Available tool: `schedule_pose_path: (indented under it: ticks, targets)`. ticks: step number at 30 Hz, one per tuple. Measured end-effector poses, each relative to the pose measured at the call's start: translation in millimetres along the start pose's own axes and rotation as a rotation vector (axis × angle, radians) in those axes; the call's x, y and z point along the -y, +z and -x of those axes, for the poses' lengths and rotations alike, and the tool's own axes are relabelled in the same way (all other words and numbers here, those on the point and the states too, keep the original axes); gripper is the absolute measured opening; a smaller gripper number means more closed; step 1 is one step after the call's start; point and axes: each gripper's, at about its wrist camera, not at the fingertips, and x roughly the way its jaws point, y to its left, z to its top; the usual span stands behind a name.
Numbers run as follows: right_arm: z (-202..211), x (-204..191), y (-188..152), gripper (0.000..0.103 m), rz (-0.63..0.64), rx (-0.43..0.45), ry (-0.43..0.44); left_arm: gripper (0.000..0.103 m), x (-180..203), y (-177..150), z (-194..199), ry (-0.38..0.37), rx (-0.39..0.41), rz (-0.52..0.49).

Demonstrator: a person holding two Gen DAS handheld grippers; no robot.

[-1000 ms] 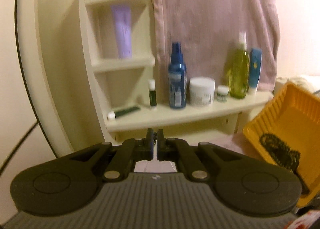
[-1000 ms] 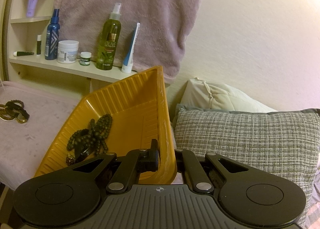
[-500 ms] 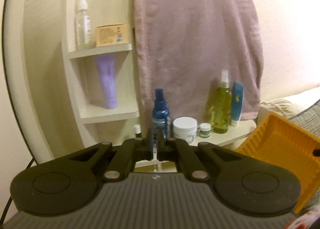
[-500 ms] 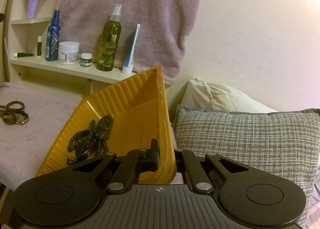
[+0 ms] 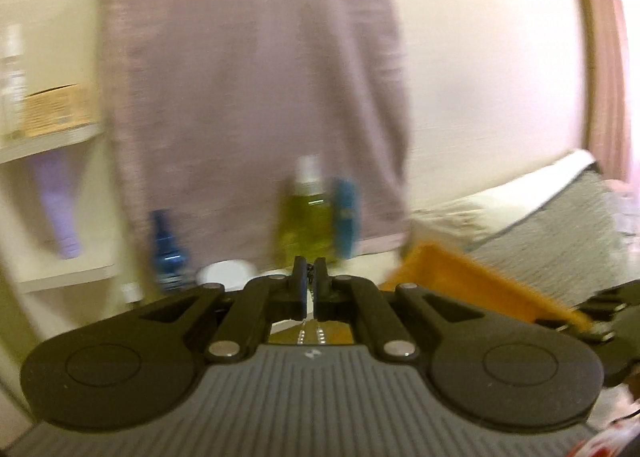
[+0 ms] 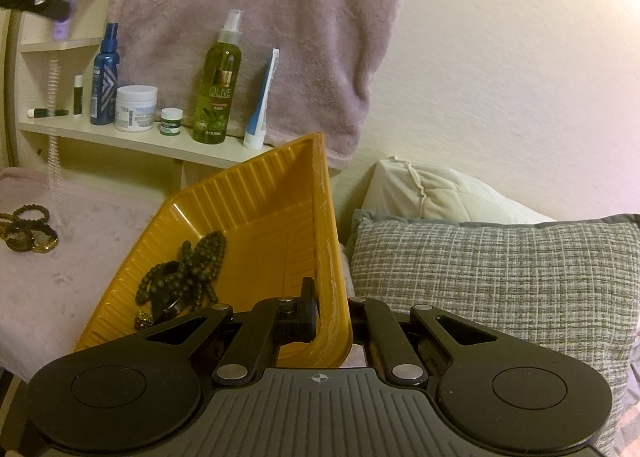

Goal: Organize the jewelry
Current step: 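Lift the pearl strand with the left gripper and carry it over the tray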

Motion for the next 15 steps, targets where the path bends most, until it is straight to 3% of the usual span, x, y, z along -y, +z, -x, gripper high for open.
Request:
schedule_pose_path:
  ticks: [7, 15]
  targets:
    - [0.4, 0.5, -0.1, 0.005, -0.007, 0.003, 0.002, 0.002, 47.8, 11.3, -23.2, -0.189, -0.006, 0.010]
    - [-0.5, 1.8, 0.1, 0.005, -0.014, 0.003, 0.004, 0.002, 83.8, -19.9, -71.7, -0.316, -0.173, -0.017]
